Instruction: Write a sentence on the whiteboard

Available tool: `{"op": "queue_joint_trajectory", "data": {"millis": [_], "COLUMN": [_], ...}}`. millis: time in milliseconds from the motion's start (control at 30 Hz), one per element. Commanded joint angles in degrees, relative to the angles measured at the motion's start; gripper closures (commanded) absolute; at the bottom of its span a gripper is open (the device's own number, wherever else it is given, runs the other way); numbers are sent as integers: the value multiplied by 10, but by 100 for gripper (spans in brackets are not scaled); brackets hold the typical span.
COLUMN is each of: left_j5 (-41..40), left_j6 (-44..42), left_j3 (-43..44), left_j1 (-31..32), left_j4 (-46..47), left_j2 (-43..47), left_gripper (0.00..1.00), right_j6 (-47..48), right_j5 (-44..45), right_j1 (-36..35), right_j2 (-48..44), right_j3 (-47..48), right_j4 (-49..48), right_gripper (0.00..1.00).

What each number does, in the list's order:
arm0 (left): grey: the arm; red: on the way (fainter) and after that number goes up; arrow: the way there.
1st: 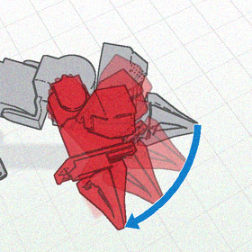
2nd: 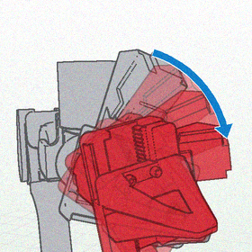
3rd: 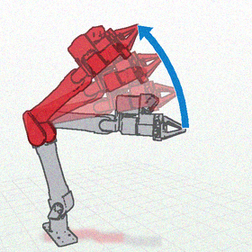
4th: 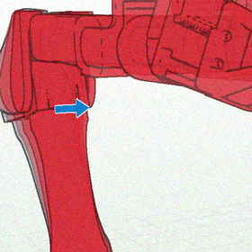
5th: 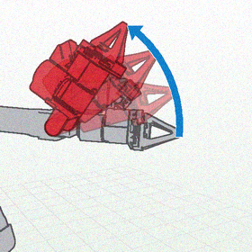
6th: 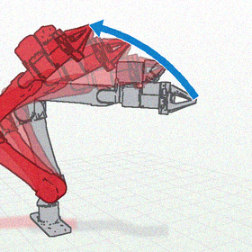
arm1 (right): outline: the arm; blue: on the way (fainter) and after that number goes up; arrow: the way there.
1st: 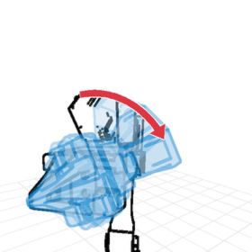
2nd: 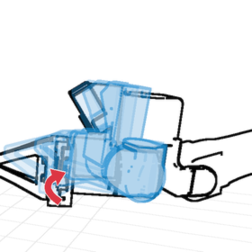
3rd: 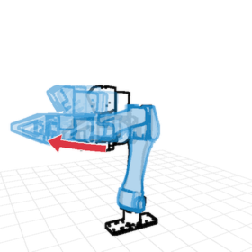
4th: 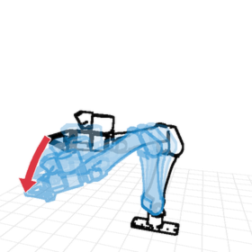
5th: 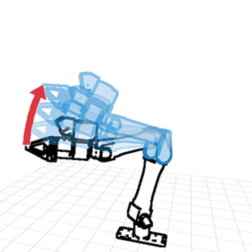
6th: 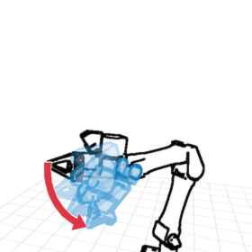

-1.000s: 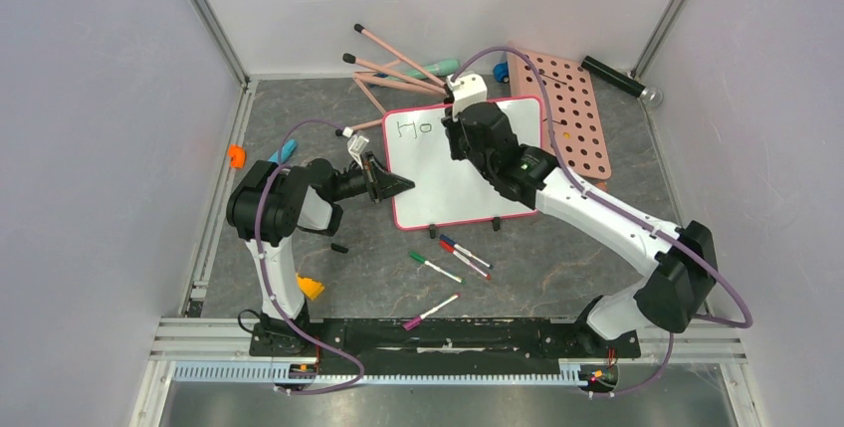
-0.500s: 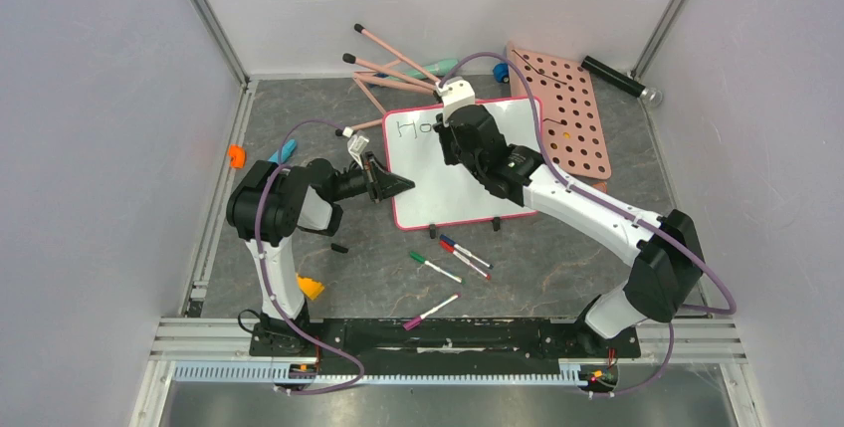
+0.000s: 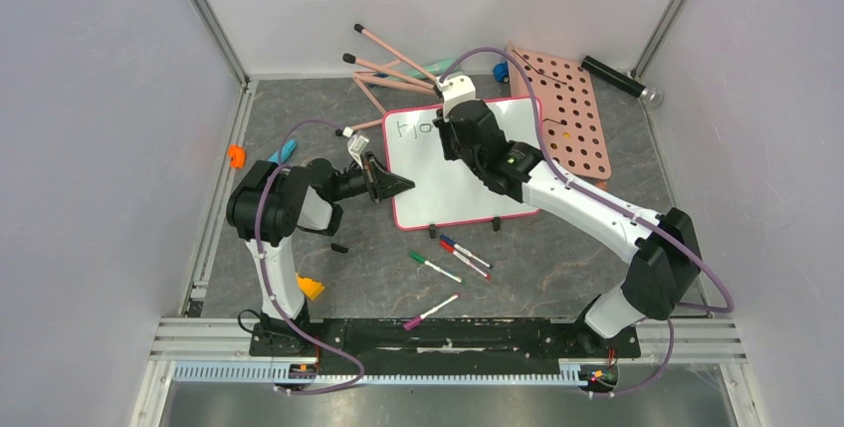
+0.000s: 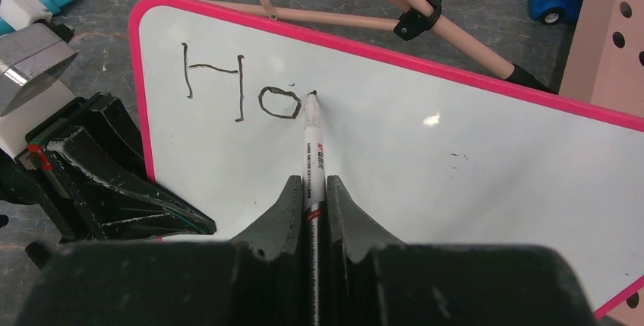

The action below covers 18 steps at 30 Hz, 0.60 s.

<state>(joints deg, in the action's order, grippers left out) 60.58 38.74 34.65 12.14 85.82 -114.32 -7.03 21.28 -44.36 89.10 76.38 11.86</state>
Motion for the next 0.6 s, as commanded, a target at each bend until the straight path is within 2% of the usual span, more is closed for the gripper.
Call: {"op": "queue_joint_trajectory", "data": {"millis": [0,567], "left_j5": [9,11], "left_j6": [-65,-63], "left_j3": [10,13], "left_j1": [7,7], "left_j4": [34,34], "left_j2": [-4,-3], "left_gripper": [97,97], "right_j6": [0,-21], "right_j5": [9,-47], "right_j1": [3,3], "right_j2": [6,-38], "right_j3": [14,-62], "right_j4": [-2,7], "right_gripper": [100,100]}}
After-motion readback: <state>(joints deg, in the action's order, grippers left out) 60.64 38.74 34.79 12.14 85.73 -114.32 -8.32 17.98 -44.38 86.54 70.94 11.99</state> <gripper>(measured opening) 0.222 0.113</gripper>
